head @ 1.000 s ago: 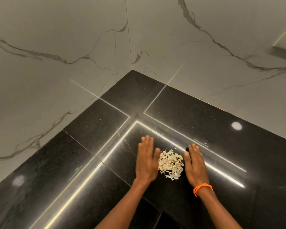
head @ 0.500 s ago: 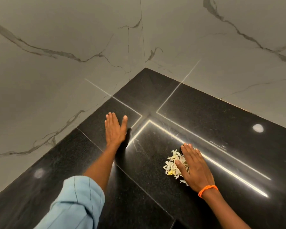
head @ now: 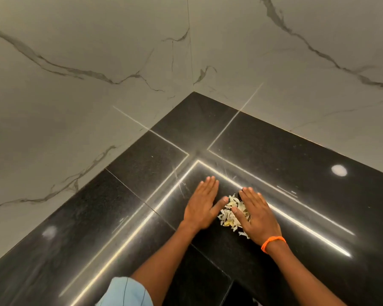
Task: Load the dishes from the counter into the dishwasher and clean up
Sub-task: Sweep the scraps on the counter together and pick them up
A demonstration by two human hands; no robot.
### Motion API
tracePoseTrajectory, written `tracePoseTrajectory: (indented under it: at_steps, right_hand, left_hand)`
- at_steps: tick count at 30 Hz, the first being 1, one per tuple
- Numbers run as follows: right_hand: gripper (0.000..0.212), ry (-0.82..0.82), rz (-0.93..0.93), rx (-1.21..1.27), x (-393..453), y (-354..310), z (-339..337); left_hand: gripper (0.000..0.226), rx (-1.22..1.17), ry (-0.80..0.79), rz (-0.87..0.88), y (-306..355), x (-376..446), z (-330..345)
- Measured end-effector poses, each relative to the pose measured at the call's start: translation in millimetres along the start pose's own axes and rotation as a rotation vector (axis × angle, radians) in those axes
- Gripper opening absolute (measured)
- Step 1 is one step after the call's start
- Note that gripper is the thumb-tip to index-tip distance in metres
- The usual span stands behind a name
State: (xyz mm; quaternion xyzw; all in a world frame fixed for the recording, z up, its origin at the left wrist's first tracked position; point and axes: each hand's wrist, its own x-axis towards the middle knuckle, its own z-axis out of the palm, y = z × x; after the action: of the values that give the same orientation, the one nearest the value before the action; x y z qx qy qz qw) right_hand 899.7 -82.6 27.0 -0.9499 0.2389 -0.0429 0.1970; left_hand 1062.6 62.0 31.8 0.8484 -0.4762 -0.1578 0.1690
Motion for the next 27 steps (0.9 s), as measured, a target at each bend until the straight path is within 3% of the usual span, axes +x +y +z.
tracePoseTrajectory:
  at_steps: [6,8,11,13,16,19,23,27]
  right_hand:
    - [0.086,-0.212,-0.002,0.172,-6,-2,-20]
    - [0.070,-0.249,0.078,0.276,-13,-5,-40]
    - [0.052,-0.174,0.162,0.197,-27,3,-71]
    - [0.064,-0.239,0.264,0.106,-38,11,-84]
    - [0.101,-0.398,0.392,0.081,-45,11,-79]
    - [0.106,-0.326,0.415,0.119,-33,-4,-66]
    - [0.090,-0.292,0.298,0.144,-17,-20,-59]
    - [0.089,-0.314,0.289,0.090,-16,-6,-74]
  left_hand:
    - [0.083,-0.182,-0.098,0.082,40,-35,16]
    - [0.091,-0.243,-0.086,0.033,45,-42,4]
    - [0.109,-0.134,0.001,-0.064,50,-41,-26]
    - [0.125,-0.068,-0.121,-0.115,48,-34,-36]
    - [0.142,0.046,-0.340,-0.099,47,-22,-34]
    - [0.132,0.010,-0.352,-0.027,63,-11,-25]
    - [0.115,-0.104,-0.345,0.018,83,-10,-13]
    - [0.125,-0.009,-0.295,-0.023,73,-10,-22]
